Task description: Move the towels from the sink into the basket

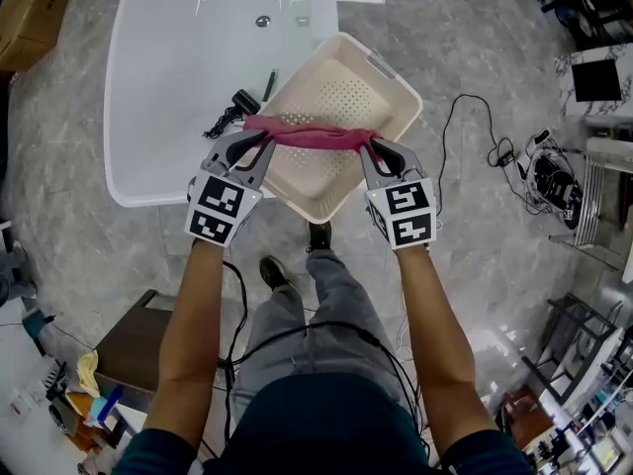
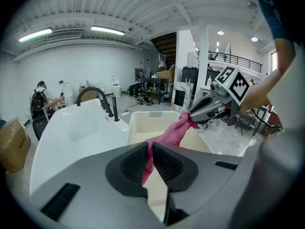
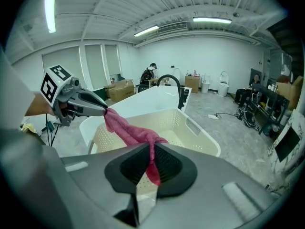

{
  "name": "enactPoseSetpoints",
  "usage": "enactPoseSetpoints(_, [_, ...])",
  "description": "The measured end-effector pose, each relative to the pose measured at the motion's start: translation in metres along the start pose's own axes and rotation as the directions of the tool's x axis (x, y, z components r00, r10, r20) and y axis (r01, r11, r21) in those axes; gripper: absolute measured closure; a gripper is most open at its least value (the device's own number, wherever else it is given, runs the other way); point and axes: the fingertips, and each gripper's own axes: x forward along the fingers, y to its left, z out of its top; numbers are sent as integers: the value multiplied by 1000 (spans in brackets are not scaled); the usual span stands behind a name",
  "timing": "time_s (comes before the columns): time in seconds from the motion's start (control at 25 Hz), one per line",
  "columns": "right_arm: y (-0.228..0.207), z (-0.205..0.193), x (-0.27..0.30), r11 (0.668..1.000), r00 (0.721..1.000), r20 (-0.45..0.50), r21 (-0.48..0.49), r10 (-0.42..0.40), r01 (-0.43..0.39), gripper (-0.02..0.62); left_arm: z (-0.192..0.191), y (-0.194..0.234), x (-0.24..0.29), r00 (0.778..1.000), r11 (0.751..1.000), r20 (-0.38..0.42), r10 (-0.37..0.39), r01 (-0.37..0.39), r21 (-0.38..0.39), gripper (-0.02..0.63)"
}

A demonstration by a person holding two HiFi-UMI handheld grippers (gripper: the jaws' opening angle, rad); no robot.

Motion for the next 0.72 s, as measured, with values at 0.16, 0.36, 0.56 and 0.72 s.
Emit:
enactPoseSetpoints(0.16, [1,-4,4,1000,1000,-14,-1,7,-7,554,-5,0,4,1000,1000,-16,2,-2,15,568])
enactPoseSetpoints(0.36, [1,-10,6,1000,999,-32,1,18,-18,552,-13,-1,9,999,1000,-37,5,-4,20,568])
enactPoseSetpoints(0.56, [0,-13,12,1000,998,-57,8,24,-23,549,-18,0,16,998,1000,-56,-4,5,14,568])
enactPoseSetpoints(0.72, [0,-16,16,1000,996,-89,7,27,-26,545,-19,2,20,998,1000,-68,-9,11,16,568])
